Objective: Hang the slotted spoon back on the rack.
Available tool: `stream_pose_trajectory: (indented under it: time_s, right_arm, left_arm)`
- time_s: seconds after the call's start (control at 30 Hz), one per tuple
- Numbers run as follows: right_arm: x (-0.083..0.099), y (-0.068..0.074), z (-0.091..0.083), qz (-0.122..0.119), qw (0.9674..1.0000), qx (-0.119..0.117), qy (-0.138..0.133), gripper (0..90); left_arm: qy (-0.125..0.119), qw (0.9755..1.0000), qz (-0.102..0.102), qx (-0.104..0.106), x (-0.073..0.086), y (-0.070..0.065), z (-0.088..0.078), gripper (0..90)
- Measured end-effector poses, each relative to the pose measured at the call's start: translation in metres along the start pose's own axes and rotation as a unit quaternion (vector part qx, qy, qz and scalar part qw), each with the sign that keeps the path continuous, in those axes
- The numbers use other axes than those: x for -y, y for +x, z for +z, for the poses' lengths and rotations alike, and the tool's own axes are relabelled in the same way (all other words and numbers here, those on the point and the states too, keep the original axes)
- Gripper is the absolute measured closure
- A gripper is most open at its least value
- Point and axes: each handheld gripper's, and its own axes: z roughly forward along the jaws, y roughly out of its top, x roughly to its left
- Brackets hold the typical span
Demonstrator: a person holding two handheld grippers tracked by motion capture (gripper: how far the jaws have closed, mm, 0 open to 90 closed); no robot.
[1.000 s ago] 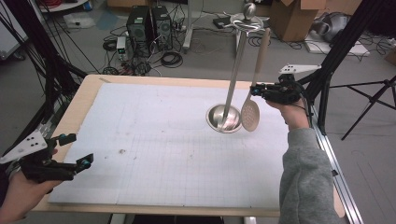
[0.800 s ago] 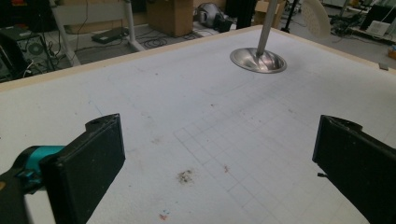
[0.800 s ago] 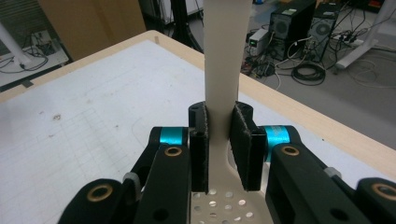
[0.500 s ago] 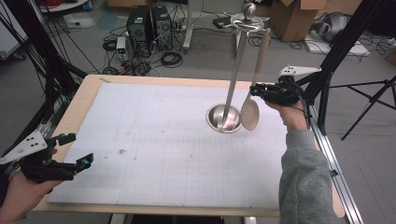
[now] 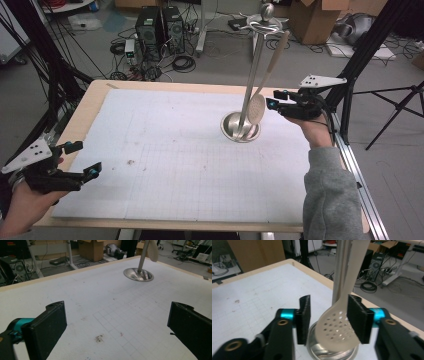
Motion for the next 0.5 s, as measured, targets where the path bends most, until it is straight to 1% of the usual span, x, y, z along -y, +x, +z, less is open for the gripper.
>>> stream_pose_trajectory:
  time_s: [0.1,0.23,0.27,0.33,0.4,0.43,0.5]
  right_arm:
    - [0.006,0.003,0.0,0.006,1.0,0.0,-0.003,38.5]
    - [0.013,0.009,-0.002,0.011,0.9999,0.003,-0.012,25.8]
    - [0.015,0.011,-0.001,0.013,0.9998,0.0,-0.014,22.6]
    - [0.018,0.014,-0.001,0.016,0.9997,-0.009,-0.014,18.9]
    - [0.019,0.018,-0.001,0.011,0.9997,-0.016,-0.017,15.2]
    - [0.019,0.021,-0.001,0.008,0.9995,-0.02,-0.022,14.7]
    - [0.018,0.026,-0.001,0.003,0.999,-0.037,-0.025,14.0]
  left_arm:
    - [0.002,1.0,0.0,0.001,0.0,0.0,0.001,2.7]
    - [0.003,1.0,-0.002,-0.001,0.001,-0.001,0.001,2.7]
    - [0.002,1.0,-0.002,-0.001,0.001,-0.001,0.001,2.7]
    - [0.002,1.0,-0.001,-0.001,0.001,-0.001,0.001,2.7]
    - [0.001,1.0,-0.001,-0.001,0.0,-0.001,0.001,2.7]
    - [0.002,1.0,0.0,-0.001,0.0,-0.001,0.001,2.7]
    - [0.001,1.0,-0.001,-0.001,0.0,0.0,0.002,2.7]
